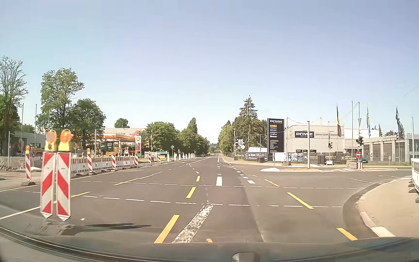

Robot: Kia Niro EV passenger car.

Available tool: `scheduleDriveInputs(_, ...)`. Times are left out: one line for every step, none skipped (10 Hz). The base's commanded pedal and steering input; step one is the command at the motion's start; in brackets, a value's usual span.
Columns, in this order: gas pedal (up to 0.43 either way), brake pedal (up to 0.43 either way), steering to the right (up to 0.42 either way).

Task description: Follow the waypoints while adhering to traffic rules and regulations

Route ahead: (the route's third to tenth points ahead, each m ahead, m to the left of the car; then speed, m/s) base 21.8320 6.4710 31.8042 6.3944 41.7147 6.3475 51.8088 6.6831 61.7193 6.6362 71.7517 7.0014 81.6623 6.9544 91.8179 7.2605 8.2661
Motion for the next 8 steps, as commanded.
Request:
scheduleDriveInputs(0.35, 0.03, -0.011)
scheduleDriveInputs(0.35, 0.03, -0.017)
scheduleDriveInputs(0.35, 0.03, -0.019)
scheduleDriveInputs(0.35, 0.03, -0.019)
scheduleDriveInputs(0.35, 0.03, -0.02)
scheduleDriveInputs(0.35, 0.03, -0.02)
scheduleDriveInputs(0.35, 0.03, -0.02)
scheduleDriveInputs(0.35, 0.03, -0.02)
